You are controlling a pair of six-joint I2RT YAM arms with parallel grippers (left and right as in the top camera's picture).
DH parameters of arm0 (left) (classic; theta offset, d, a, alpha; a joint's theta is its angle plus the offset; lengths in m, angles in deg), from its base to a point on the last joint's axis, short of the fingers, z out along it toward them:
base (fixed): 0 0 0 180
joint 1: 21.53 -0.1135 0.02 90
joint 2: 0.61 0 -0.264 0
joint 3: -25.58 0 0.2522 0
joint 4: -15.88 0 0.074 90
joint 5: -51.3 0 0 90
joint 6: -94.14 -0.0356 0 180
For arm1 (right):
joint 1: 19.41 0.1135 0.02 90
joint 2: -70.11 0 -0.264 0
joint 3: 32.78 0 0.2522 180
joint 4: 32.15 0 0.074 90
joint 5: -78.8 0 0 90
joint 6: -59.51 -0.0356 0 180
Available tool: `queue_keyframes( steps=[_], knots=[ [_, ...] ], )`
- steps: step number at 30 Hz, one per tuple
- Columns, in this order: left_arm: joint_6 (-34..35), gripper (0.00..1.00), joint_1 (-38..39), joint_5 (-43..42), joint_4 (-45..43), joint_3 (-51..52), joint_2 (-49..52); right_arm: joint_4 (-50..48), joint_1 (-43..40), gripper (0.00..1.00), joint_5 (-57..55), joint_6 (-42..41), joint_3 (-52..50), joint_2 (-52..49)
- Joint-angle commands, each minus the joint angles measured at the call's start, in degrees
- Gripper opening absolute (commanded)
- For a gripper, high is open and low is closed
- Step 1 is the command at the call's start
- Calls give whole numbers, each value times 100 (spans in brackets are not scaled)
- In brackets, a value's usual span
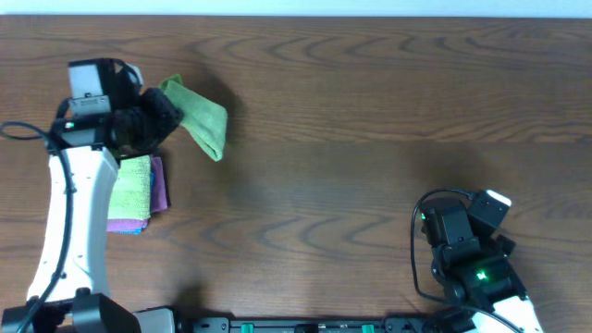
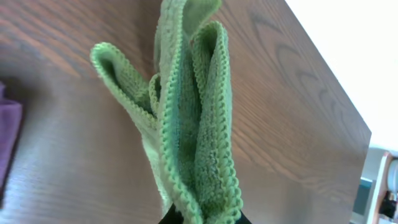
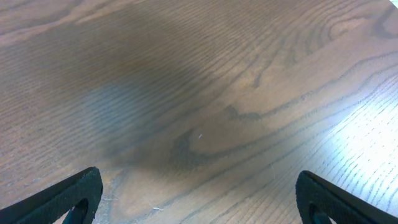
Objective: Fold the cloth
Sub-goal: 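Grasp the folded green cloth with the left gripper and lift it leftward, then lower the green cloth onto the purple cloth stack at left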
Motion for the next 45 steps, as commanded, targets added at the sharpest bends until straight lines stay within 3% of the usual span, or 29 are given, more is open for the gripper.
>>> queue_keyframes(
  steps=[1,10,20,45],
  knots=[
    [-326,6,-319,-310,249,-225,-79,7,-35,99,-120,-92,-20,24],
    [-988,6,-1200,-1198,1010,-260,-81,7,-35,99,-120,-92,-20,24],
    [-1364,6,-1628,-1519,1331,-260,-81,7,-35,99,-120,-92,-20,24],
    [-2118,6,-2747,-1517,2175,-732,-81,7,-35,99,-120,-92,-20,24]
  ],
)
